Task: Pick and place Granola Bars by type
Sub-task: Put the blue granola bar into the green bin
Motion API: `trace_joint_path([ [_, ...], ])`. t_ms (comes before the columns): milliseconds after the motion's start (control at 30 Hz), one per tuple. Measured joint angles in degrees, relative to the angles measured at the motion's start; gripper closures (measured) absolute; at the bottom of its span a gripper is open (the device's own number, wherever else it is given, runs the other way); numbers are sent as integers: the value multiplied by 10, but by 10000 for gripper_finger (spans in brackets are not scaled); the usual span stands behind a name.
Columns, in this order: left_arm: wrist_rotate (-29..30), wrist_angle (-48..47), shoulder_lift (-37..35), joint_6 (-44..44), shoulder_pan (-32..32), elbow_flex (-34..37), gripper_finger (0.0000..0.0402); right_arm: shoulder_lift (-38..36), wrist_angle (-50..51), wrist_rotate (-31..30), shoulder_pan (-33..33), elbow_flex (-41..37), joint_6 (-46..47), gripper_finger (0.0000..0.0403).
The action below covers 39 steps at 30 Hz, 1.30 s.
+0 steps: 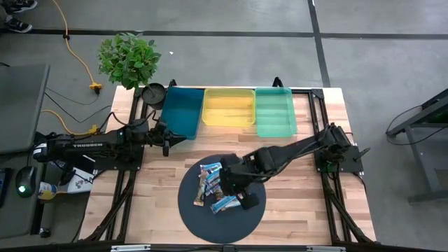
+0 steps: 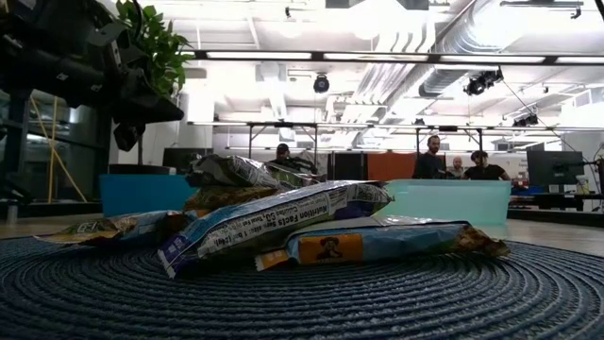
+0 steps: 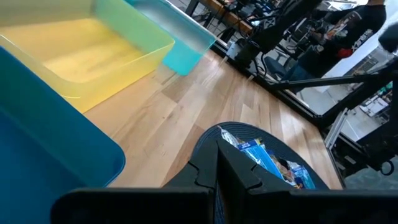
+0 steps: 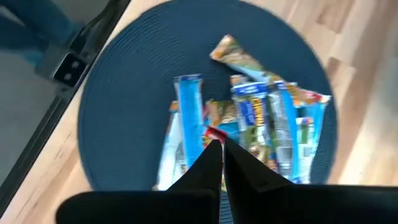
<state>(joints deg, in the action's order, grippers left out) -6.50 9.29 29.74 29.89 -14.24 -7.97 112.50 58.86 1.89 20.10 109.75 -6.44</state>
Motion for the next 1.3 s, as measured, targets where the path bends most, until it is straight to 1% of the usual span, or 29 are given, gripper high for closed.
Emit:
trace_joint_path([
  [233,-3,-4,0,4,0,0,401,0,-33,-2,35,-36,31,402],
  [367,-3,-5,0,4,0,0,401,0,-78,-19,50,-80,31,402],
  [433,-4,-5,0,4,0,0,401,0,-92,-20,52,-102,38,395],
  [567,-4,-5,0,4,0,0,401,1,-104,-20,50,-134,76,358],
  [700,-4,-5,0,4,0,0,401,1,-122,-32,46,-150,77,309],
  [867,-4,-4,0,4,0,0,401,1,-161,-5,34,-158,62,253],
  [967,-4,-3,0,4,0,0,401,1,-170,-10,27,-158,51,227],
  [1133,-2,-3,0,4,0,0,401,7,-189,-4,15,-158,47,202],
  [1300,24,-4,0,4,0,0,401,43,-211,26,12,-158,20,197],
])
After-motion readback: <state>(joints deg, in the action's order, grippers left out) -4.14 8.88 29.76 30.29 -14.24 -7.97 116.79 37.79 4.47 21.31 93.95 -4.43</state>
